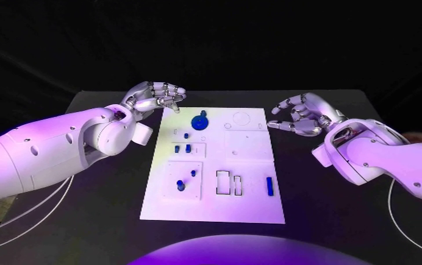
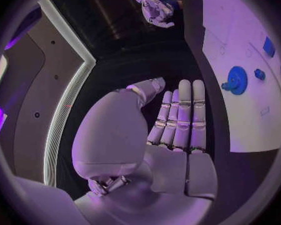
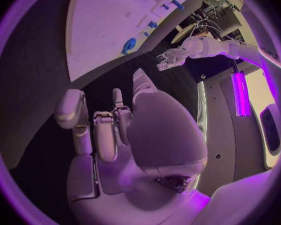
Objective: Assemble the parts on the task board
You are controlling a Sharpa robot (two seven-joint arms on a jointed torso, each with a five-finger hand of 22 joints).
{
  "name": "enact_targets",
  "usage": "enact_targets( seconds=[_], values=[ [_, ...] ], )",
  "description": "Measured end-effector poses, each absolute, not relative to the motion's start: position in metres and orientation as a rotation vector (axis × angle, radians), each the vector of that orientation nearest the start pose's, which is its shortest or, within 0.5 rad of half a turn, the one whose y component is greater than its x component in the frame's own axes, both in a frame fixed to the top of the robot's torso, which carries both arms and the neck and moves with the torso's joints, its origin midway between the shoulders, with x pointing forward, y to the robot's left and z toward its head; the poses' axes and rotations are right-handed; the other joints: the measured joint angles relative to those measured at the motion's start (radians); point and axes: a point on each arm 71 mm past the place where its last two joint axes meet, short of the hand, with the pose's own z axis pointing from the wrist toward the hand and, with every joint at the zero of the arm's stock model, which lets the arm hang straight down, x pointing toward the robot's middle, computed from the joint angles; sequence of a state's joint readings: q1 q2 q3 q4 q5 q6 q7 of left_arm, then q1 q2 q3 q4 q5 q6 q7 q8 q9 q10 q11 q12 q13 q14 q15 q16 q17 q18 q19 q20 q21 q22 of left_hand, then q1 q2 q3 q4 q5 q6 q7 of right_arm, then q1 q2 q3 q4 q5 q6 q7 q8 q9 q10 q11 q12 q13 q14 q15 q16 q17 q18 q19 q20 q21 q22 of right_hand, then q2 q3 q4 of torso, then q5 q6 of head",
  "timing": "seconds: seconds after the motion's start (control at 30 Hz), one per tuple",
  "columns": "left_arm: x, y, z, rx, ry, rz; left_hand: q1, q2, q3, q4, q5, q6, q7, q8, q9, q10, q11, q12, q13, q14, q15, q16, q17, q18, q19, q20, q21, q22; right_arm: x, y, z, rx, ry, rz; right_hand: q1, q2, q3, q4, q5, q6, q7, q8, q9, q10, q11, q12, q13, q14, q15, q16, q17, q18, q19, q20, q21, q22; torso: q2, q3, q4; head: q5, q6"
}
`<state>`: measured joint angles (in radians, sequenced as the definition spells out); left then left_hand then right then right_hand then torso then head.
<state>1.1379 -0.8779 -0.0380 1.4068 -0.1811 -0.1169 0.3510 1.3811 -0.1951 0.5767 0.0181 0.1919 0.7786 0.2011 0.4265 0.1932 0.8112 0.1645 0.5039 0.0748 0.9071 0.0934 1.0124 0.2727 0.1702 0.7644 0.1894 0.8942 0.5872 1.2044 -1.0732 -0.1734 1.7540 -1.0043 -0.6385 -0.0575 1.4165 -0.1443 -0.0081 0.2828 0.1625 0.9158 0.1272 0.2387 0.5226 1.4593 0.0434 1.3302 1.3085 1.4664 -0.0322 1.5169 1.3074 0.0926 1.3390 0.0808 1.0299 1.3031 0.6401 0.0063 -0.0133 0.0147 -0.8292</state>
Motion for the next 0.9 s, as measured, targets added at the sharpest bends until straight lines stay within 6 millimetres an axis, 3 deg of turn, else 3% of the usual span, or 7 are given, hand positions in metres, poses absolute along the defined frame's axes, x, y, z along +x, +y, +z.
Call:
enact_targets(
  seconds=[0.13, 0.2, 0.33, 0.37, 0.4, 0.47, 0.9],
  values=[
    [0.492, 0.252, -0.215, -0.995, 1.571, -1.495, -0.004, 0.004, -0.002, 0.002, 0.000, -0.001, -0.001, 0.009, -0.004, 0.000, 0.000, 0.010, -0.001, -0.011, 0.003, -0.038, -0.019, 0.000, -0.005, 0.005, -0.033, -0.020, 0.434, -0.268, -0.200, 0.447, 1.580, 0.766, 0.017, 0.009, 0.000, 0.000, 0.000, -0.004, 0.004, -0.007, 0.001, -0.022, 0.003, -0.041, 0.004, 0.000, 0.000, -0.018, -0.002, 0.016, -0.026, 0.003, -0.050, -0.024, 0.000, 0.0000, -0.0001, -0.004, 0.009],
    [0.493, 0.252, -0.215, -0.999, 1.561, -1.495, -0.004, 0.004, -0.003, 0.003, 0.000, -0.001, -0.001, 0.009, -0.005, 0.000, 0.000, 0.010, -0.001, -0.011, 0.003, -0.051, -0.025, 0.000, -0.005, 0.005, -0.043, -0.028, 0.439, -0.273, -0.200, 0.478, 1.564, 0.766, 0.023, 0.014, 0.000, 0.000, 0.000, -0.007, 0.007, -0.016, 0.001, -0.049, 0.005, -0.091, 0.008, -0.004, 0.004, -0.039, -0.043, 0.031, -0.057, 0.004, -0.120, -0.059, 0.000, 0.0000, -0.0002, -0.005, 0.011],
    [0.493, 0.253, -0.214, -1.007, 1.544, -1.493, -0.004, 0.004, -0.003, 0.003, 0.000, -0.001, -0.001, 0.014, -0.006, 0.000, 0.000, 0.014, -0.001, -0.014, 0.007, -0.058, -0.029, 0.000, -0.005, 0.005, -0.048, -0.033, 0.449, -0.282, -0.200, 0.550, 1.530, 0.772, 0.051, 0.023, 0.000, 0.000, 0.000, -0.007, 0.007, -0.030, -0.004, -0.079, 0.007, -0.158, 0.023, -0.001, 0.006, -0.065, -0.093, 0.034, -0.084, 0.006, -0.191, -0.095, 0.000, 0.0002, -0.0001, -0.008, 0.016],
    [0.493, 0.253, -0.214, -1.008, 1.540, -1.493, -0.004, 0.004, -0.003, 0.003, 0.000, -0.001, -0.001, 0.015, -0.006, 0.000, 0.000, 0.014, -0.001, -0.014, 0.007, -0.060, -0.030, 0.000, -0.005, 0.005, -0.048, -0.033, 0.451, -0.284, -0.201, 0.567, 1.522, 0.774, 0.068, 0.036, 0.000, 0.000, 0.000, -0.007, 0.007, -0.032, -0.006, -0.100, 0.004, -0.212, -0.011, -0.004, 0.008, -0.078, -0.117, 0.047, -0.098, 0.005, -0.226, -0.113, 0.000, 0.0002, -0.0001, -0.008, 0.016],
    [0.493, 0.253, -0.214, -1.009, 1.538, -1.493, -0.004, 0.004, -0.003, 0.003, 0.000, -0.001, -0.001, 0.015, -0.006, 0.000, 0.000, 0.014, -0.001, -0.014, 0.007, -0.060, -0.030, 0.000, -0.005, 0.005, -0.051, -0.033, 0.452, -0.285, -0.201, 0.578, 1.517, 0.776, 0.076, 0.044, 0.002, -0.002, 0.000, -0.007, 0.007, -0.034, -0.009, -0.112, 0.004, -0.230, -0.041, -0.003, 0.008, -0.090, -0.138, 0.047, -0.110, 0.005, -0.257, -0.128, 0.000, 0.0003, -0.0001, -0.008, 0.017],
    [0.494, 0.253, -0.214, -1.011, 1.531, -1.492, -0.004, 0.004, -0.003, 0.003, 0.000, -0.001, -0.001, 0.015, -0.006, 0.000, 0.000, 0.018, -0.001, -0.014, 0.007, -0.060, -0.032, 0.000, -0.005, 0.005, -0.052, -0.035, 0.455, -0.288, -0.201, 0.611, 1.504, 0.783, 0.083, 0.040, 0.006, -0.006, 0.000, 0.000, 0.006, -0.040, -0.013, -0.139, 0.006, -0.277, -0.054, -0.003, 0.008, -0.116, -0.179, 0.062, -0.136, 0.004, -0.323, -0.164, 0.000, 0.0003, -0.0001, -0.007, 0.018],
    [0.495, 0.254, -0.213, -1.021, 1.503, -1.488, -0.004, 0.004, -0.003, 0.003, 0.000, -0.001, -0.001, 0.015, -0.007, 0.008, 0.000, 0.019, -0.001, -0.014, 0.007, -0.065, -0.033, 0.000, -0.005, 0.005, -0.056, -0.037, 0.464, -0.294, -0.202, 0.727, 1.454, 0.827, 0.099, 0.043, 0.009, -0.003, 0.000, 0.008, 0.007, -0.049, -0.023, -0.152, 0.005, -0.314, -0.043, -0.003, 0.008, -0.128, -0.194, 0.062, -0.141, 0.005, -0.356, -0.186, 0.000, 0.0003, -0.0008, -0.005, 0.022]
  ],
)
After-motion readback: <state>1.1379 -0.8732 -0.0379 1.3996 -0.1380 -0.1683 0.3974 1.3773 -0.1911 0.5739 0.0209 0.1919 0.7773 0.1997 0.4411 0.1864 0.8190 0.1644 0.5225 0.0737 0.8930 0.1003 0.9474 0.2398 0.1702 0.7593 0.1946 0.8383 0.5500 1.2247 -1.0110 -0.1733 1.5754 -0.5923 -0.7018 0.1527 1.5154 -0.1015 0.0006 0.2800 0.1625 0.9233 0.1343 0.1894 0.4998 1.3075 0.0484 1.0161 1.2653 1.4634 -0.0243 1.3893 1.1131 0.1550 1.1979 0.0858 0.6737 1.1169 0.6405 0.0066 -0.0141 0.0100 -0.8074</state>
